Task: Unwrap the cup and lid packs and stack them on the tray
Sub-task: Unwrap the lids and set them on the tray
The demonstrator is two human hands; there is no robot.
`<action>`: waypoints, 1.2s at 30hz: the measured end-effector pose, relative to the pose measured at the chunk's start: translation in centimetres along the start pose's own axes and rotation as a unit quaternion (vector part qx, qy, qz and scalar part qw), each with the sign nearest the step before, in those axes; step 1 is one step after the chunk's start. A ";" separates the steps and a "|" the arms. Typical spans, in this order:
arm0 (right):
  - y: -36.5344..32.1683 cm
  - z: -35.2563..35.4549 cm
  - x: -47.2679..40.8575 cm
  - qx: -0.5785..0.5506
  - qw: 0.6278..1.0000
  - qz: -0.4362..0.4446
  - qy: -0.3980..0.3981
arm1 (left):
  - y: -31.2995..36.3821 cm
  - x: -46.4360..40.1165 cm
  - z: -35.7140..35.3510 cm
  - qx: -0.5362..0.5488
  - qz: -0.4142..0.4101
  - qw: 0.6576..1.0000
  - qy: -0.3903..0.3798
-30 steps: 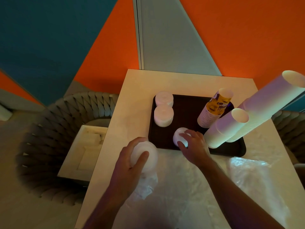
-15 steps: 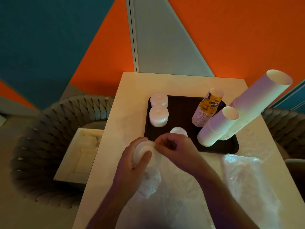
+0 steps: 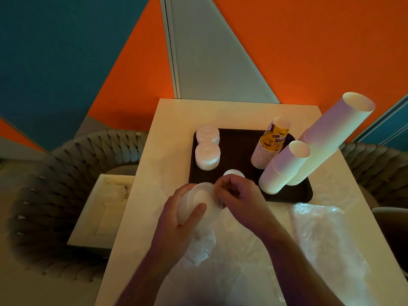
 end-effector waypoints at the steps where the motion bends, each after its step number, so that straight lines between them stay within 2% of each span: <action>1: 0.4 -0.3 0.0 -0.031 0.999 -0.015 -0.012 | 0.1 0.0 0.0 0.000 0.001 1.000 0.000; 3: 0.8 -1.1 0.2 -0.054 0.997 -0.029 -0.054 | 0.0 0.2 0.0 0.003 0.005 1.000 -0.002; 6: 1.1 -2.1 0.6 -0.027 0.995 -0.032 -0.095 | -0.1 0.3 0.2 0.006 0.007 1.000 0.002; 8: 1.6 -2.2 0.5 -0.062 0.993 -0.042 -0.086 | -0.1 0.4 0.4 0.009 0.007 1.000 0.009; 11: 3.5 -1.4 -0.2 -0.177 0.980 -0.083 -0.043 | -0.1 0.5 1.0 0.018 0.007 1.000 0.019; 13: 4.7 -0.2 -1.1 -0.199 0.976 -0.090 -0.008 | -0.2 0.5 1.4 0.011 0.005 1.000 0.023; 14: 5.3 0.7 -1.7 -0.169 0.983 -0.077 0.010 | -0.2 0.5 1.5 0.007 0.006 1.000 0.022; 17: 6.8 3.2 -3.6 0.023 0.998 -0.014 0.065 | -0.6 0.5 1.6 0.018 0.025 0.999 0.023; 19: 7.8 4.2 -4.6 0.138 0.985 0.013 0.102 | -1.0 0.5 1.8 0.017 0.040 0.999 0.027; 21: 8.3 4.2 -5.5 0.206 0.970 0.042 0.122 | -1.3 0.6 2.0 0.015 0.052 0.998 0.030; 24: 9.2 2.8 -6.4 0.280 0.952 0.073 0.101 | -1.4 0.6 2.3 0.012 0.061 0.998 0.032; 26: 10.7 1.6 -6.9 0.339 0.937 0.051 0.067 | -1.5 0.6 2.6 0.009 0.066 0.997 0.036; 30: 13.3 0.5 -6.3 0.371 0.928 -0.022 0.011 | -1.2 0.6 2.8 0.003 0.065 0.997 0.041; 36: 13.7 0.2 -6.1 0.386 0.922 -0.041 0.013 | -0.5 0.5 3.1 0.001 0.054 0.998 0.044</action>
Point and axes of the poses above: each hand's wrist, its own x-axis away from the middle knuckle, its own z-axis out of the back of the hand, y = z × x, the point moved 10 cm from there along -x, towards the middle knuckle, and after that the axes turned 6 degrees about x, right-handed, at the moved point
